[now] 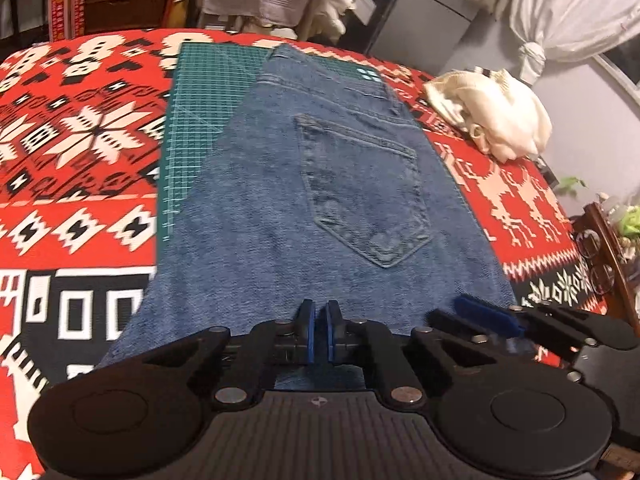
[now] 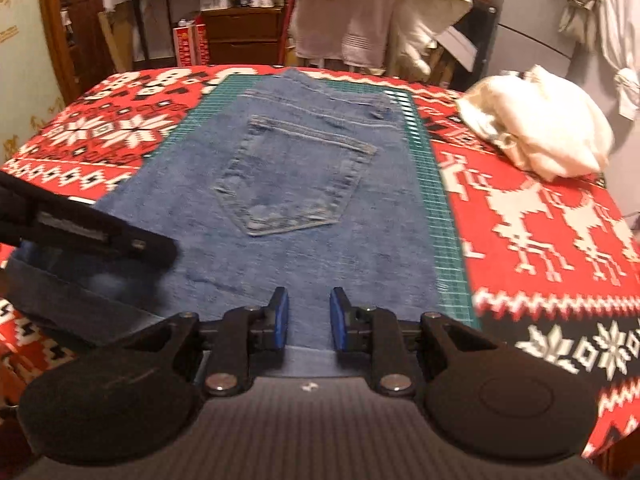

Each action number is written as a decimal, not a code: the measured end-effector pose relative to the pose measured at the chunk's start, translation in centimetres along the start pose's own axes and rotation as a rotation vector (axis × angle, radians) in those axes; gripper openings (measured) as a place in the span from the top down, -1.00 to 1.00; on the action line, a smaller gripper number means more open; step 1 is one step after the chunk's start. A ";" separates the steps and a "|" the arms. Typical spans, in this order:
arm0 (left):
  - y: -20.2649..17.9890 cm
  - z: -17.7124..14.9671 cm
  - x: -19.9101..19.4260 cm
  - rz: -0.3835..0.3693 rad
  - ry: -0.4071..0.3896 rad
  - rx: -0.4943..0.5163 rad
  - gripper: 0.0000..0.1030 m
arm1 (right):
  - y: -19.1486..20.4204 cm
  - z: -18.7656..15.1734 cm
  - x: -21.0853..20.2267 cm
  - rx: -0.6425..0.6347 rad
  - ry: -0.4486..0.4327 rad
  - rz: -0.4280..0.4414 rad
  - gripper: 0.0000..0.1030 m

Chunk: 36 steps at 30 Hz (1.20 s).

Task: Fold clothes
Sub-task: 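Unfold the shorts flat again and smooth the hem with both grippers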

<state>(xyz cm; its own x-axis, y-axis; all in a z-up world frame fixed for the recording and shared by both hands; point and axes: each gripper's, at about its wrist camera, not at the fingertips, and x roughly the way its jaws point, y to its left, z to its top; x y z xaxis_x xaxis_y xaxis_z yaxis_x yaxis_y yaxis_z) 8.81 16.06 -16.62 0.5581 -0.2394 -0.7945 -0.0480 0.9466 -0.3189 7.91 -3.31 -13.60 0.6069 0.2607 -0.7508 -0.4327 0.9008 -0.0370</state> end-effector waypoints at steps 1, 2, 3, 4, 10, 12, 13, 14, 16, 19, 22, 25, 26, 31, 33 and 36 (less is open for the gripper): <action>0.3 -0.1 -0.2 0.010 -0.002 -0.003 0.91 | -0.7 -0.1 -0.1 0.011 0.001 -0.013 0.58; 0.6 -0.1 -0.4 0.021 -0.004 -0.004 0.95 | -1.4 -0.3 -0.3 0.023 0.001 -0.023 0.60; 0.9 -0.2 -0.6 0.032 -0.007 -0.005 0.95 | -2.1 -0.5 -0.5 0.034 0.000 -0.034 0.64; 1.3 -0.2 -0.8 0.043 -0.009 -0.006 0.95 | -2.8 -0.6 -0.7 0.045 -0.001 -0.050 0.65; 2.6 -0.4 -2.1 0.113 -0.021 -0.013 0.93 | -5.9 -1.0 -1.5 0.119 0.008 -0.091 0.47; 2.5 -0.4 -2.6 0.182 -0.036 0.008 0.92 | -6.3 -1.0 -1.9 0.129 0.005 -0.096 0.47; 2.6 -0.4 -3.0 0.177 -0.040 0.005 0.92 | -6.6 -1.0 -2.1 0.139 0.006 -0.088 0.47; 2.8 -0.3 -3.3 0.162 -0.043 -0.003 0.92 | -6.7 -1.0 -2.3 0.147 0.006 -0.082 0.47; 2.8 -0.1 -3.9 0.145 -0.049 -0.004 0.89 | -6.8 -0.9 -2.8 0.148 0.001 -0.077 0.43; 2.1 0.2 -4.1 0.139 -0.061 0.016 0.82 | -6.2 -0.7 -3.3 0.138 -0.006 -0.062 0.37; 0.8 0.6 -3.6 0.127 -0.068 0.046 0.42 | -5.1 -0.3 -3.5 0.108 -0.027 -0.045 0.15; -0.9 0.9 -2.8 0.139 -0.078 0.095 0.30 | -3.7 0.5 -3.2 0.063 -0.060 -0.051 -0.16; -1.5 1.0 -2.4 0.149 -0.082 0.117 0.19 | -3.3 0.7 -2.9 0.051 -0.069 -0.051 -0.23; -2.9 0.9 -0.2 0.205 -0.063 0.186 0.00 | -1.9 1.5 -0.9 0.003 -0.073 -0.050 -0.63; -3.0 0.7 0.6 0.215 -0.046 0.202 -0.10 | -1.7 1.5 -0.1 -0.009 -0.054 -0.045 -0.68; -3.0 0.4 0.9 0.231 -0.058 0.222 -0.32 | -1.5 1.1 1.0 -0.037 -0.033 -0.051 -0.78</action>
<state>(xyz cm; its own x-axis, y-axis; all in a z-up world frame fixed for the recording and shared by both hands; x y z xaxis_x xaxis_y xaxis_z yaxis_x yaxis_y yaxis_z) 9.75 13.05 -16.17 0.5998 -0.0063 -0.8002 -0.0007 1.0000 -0.0084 9.90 -3.98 -13.53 0.6503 0.2265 -0.7252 -0.4247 0.8998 -0.0998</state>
